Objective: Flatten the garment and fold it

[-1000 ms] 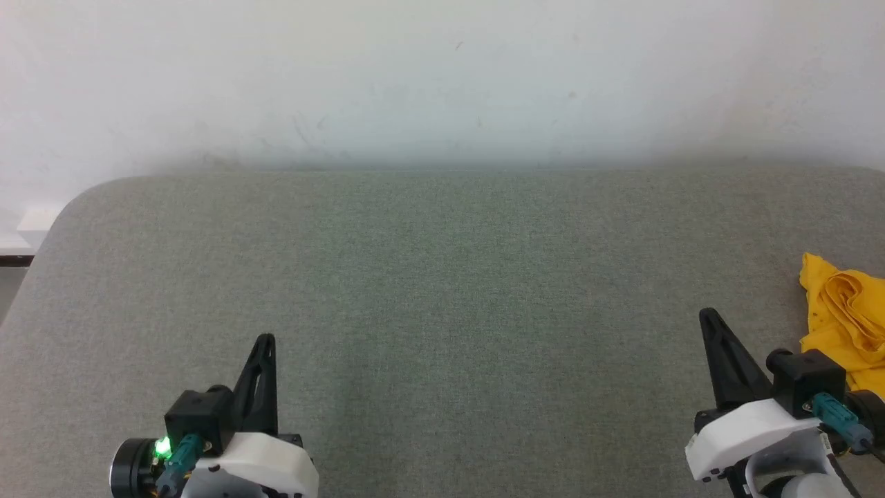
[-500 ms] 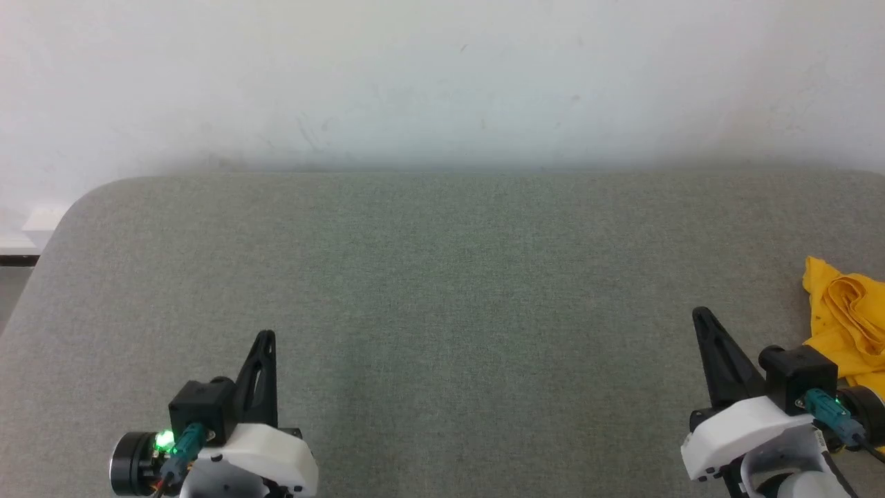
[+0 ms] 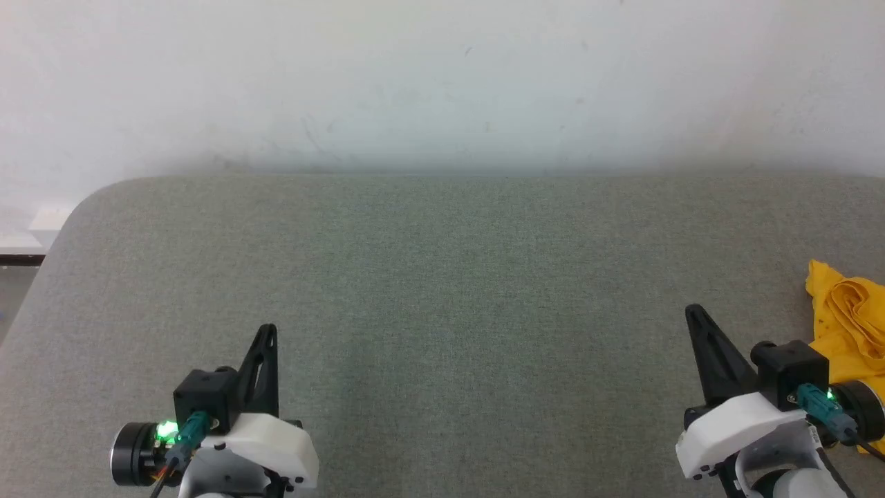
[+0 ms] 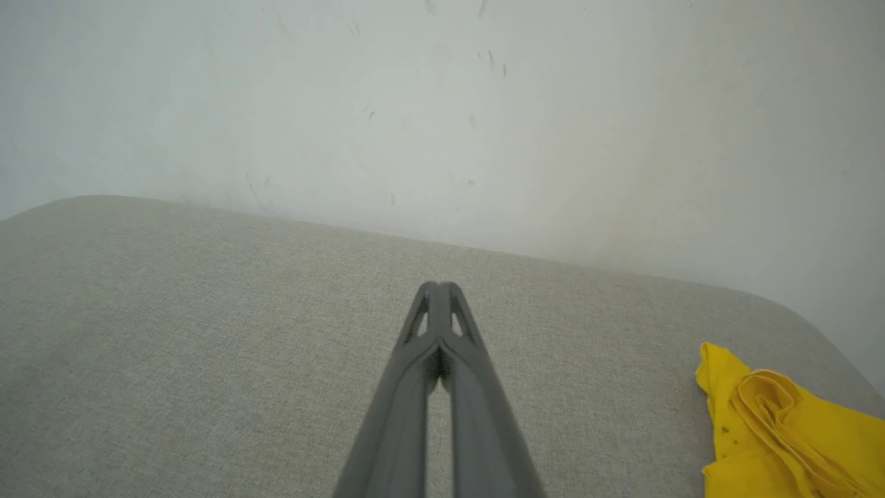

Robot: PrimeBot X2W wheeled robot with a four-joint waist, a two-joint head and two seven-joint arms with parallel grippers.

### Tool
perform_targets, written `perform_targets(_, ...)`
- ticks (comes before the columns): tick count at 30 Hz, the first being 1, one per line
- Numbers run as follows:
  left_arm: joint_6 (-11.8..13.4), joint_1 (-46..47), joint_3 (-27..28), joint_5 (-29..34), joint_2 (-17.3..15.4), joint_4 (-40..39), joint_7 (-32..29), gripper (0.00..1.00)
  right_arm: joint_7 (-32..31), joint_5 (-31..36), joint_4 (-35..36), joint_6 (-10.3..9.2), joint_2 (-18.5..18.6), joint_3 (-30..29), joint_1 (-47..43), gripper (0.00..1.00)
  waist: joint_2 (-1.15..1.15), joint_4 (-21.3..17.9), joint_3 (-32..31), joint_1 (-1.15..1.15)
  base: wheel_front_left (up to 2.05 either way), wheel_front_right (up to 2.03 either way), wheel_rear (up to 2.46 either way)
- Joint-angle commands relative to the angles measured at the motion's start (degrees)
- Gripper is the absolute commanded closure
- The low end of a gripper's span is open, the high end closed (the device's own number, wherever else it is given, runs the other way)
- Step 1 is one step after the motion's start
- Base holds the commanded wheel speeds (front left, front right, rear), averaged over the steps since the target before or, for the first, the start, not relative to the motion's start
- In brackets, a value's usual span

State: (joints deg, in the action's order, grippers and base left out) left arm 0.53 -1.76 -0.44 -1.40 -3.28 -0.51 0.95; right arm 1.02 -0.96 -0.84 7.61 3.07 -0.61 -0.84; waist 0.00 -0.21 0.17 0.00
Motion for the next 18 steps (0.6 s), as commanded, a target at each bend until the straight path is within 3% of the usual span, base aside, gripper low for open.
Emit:
perform_targets(1, -0.43, 1.36, 0.33, 0.93, 0.30, 0.33, -0.40, 1.00, -0.48, 0.75, 0.52, -0.12, -0.19, 0.33, 0.79, 1.00, 0.00, 0.07, -0.06, 0.00, 0.00, 0.00, 0.00)
perform_targets(18, -0.53, 1.76, 0.44, 1.40, 0.40, 0.51, -0.95, 1.00, -1.02, 0.96, 0.84, -0.12, -0.19, 0.61, 0.84, 1.00, 0.00, 0.21, -0.17, 0.00, 0.00, 0.00, 0.00)
